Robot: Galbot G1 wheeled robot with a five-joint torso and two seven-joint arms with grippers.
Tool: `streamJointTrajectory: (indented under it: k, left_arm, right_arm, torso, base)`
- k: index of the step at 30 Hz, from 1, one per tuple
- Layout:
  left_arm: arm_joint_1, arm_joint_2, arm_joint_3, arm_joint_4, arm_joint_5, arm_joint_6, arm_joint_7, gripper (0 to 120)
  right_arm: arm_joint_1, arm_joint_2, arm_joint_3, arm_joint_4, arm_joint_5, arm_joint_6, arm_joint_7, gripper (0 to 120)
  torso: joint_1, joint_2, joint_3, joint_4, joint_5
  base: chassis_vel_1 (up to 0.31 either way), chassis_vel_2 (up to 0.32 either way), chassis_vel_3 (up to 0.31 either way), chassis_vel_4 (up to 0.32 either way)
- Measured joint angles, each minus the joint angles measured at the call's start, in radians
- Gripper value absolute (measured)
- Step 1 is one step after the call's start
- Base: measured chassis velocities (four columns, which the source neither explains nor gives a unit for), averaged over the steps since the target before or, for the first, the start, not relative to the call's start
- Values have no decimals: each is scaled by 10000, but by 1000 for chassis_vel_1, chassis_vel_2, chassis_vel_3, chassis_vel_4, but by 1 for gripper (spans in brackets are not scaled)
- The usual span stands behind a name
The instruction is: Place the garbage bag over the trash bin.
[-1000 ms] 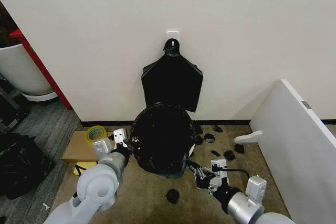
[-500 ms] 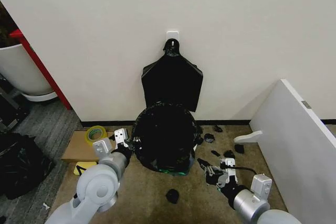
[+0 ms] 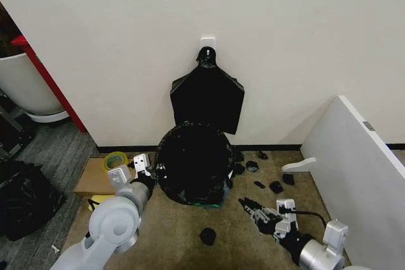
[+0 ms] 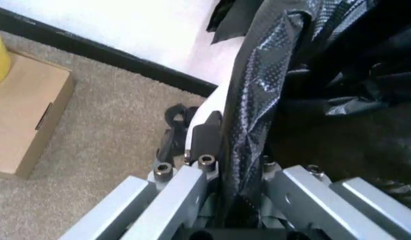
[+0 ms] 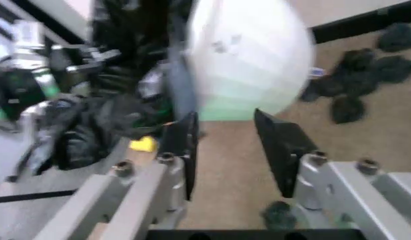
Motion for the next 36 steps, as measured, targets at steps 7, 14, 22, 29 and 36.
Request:
streamJointTrajectory:
  k: [7,14,22,29,36]
  left_arm:
    - [-4,-39,55,-68,-4,0,-16,0]
    - [24,-36,111,-123,22,5,-4,0]
    - [6,-69,186,-228,21,26,4,0]
    - [122,-66,158,-400,4,40,3,0]
    - [117,-72,148,-510,-80,41,-14,0]
  right_arm:
    - [148,75,-472,-14,-110,232,-824,58]
    - [507,244,-1083,-135,-489,252,-512,41]
    - [801,418,-1398,-304,-662,253,-362,12]
    - [981,526,-1656,-514,-851,306,-235,0]
    - [1007,556,-1647,-614,-894,362,38,0]
  torso:
    - [0,0,0,3,1]
    - [0,0,1,3,1]
    - [1,0,0,3,0]
    - [1,0,1,3,1]
    - [1,0,1,3,0]
  base:
    - [0,0,0,0]
    - [0,0,0,0]
    - [0,0,0,0]
    - [0,0,0,0]
    - [0,0,0,0]
